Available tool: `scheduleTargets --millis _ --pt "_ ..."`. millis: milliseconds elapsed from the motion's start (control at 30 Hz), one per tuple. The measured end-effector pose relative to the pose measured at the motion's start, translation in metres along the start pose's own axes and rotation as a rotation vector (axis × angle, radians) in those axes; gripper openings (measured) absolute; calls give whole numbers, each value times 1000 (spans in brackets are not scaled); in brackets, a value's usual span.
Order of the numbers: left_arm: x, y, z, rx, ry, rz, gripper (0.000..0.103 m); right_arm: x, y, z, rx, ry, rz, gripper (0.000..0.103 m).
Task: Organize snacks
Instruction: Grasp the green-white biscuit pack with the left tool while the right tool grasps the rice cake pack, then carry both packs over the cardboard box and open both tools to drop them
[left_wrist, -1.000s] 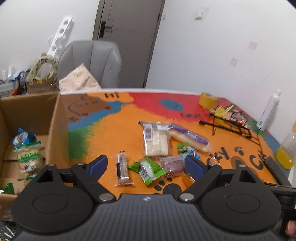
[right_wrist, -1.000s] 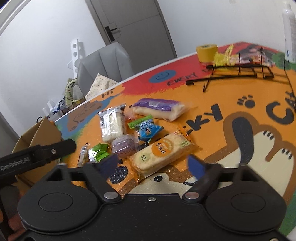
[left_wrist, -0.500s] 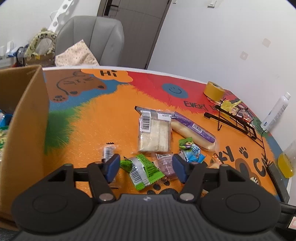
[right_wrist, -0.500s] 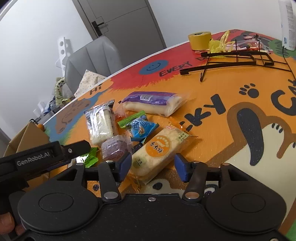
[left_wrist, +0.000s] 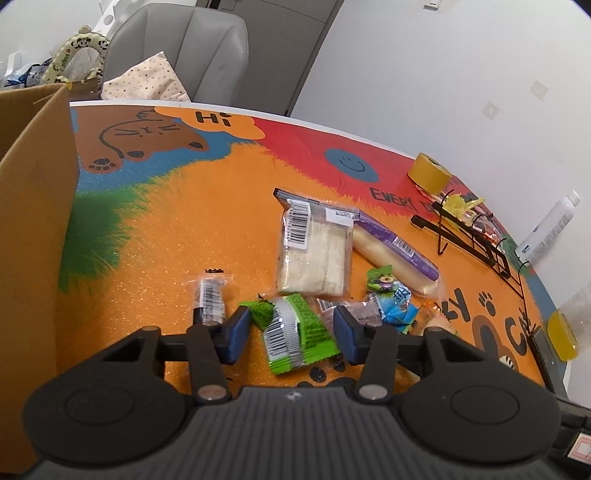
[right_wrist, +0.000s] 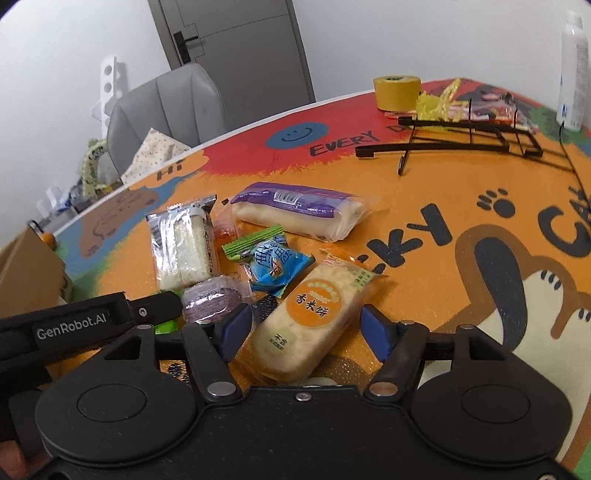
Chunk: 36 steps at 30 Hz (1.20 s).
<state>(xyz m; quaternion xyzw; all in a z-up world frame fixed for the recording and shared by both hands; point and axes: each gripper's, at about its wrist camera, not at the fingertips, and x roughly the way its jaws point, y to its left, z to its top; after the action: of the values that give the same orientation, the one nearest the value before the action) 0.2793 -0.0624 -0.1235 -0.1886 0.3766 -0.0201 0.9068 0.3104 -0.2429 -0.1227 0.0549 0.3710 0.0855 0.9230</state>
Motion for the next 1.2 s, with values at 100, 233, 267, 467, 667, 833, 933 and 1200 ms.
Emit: scheduleTargets --millis 100,233,267,467,667,833,933,1200 --pt "0 5 0 -11 -8 -22 43 1 5 -1 -23 -2 -32 64" --pt "-2 10 -1 -13 -5 -45 37 -2 6 -2 -39 0 -73 51" --pt "-1 11 -1 -12 -6 -49 36 -2 6 -3 -48 0 -85 43" --pt "-3 10 -3 -21 2 -62 34 -16 -1 -7 -14 15 -51 34" --pt "-16 0 -4 1 -15 -93 33 -31 -4 -8 7 -6 -25 34" --pt "-38 -4 -3 17 -53 -104 33 -44 0 -6 22 -40 3 34" --pt "-50 -3 0 20 -72 -100 33 -52 4 -2 23 -60 26 34" --pt "-93 -5 7 55 -148 -87 33 -68 23 9 3 -108 108 34"
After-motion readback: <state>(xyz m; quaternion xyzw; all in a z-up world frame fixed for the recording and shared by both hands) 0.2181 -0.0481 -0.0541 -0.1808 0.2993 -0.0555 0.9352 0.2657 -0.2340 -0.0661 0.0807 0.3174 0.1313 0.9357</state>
